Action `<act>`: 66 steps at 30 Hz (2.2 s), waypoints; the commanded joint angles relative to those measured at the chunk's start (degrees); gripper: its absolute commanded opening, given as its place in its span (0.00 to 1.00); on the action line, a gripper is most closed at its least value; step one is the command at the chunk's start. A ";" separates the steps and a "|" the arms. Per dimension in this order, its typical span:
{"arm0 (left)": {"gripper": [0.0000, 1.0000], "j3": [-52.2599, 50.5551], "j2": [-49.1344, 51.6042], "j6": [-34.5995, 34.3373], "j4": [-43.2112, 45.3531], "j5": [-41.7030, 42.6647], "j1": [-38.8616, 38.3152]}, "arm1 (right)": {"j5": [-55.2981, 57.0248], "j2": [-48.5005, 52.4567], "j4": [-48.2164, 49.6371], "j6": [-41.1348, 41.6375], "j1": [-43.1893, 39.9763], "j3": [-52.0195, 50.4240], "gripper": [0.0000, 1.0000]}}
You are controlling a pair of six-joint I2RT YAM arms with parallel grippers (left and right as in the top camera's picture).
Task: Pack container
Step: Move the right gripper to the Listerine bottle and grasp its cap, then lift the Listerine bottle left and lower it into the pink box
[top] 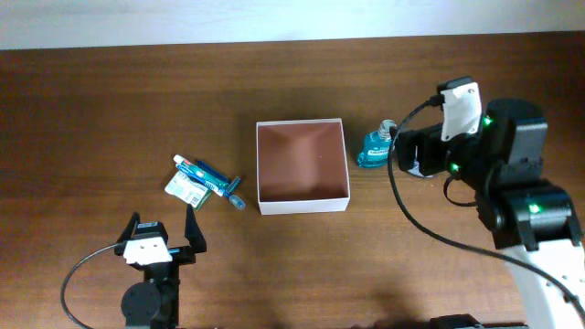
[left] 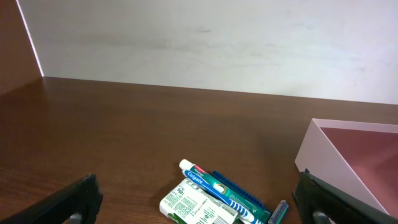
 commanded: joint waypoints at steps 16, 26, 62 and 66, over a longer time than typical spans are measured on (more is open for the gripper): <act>1.00 -0.44 -0.55 0.72 0.09 0.61 0.37 | 2.75 24.44 8.85 -1.22 5.62 1.33 0.88; 0.99 -0.44 -0.55 0.72 0.09 0.61 0.37 | 9.90 28.11 9.90 -0.81 5.97 1.33 0.83; 0.99 -0.44 -0.55 0.72 0.07 0.61 0.37 | 21.90 22.27 -3.41 2.62 16.61 24.83 0.19; 0.99 -0.44 -0.55 0.72 0.09 0.63 0.37 | 22.84 22.27 -4.83 7.06 20.68 29.79 0.19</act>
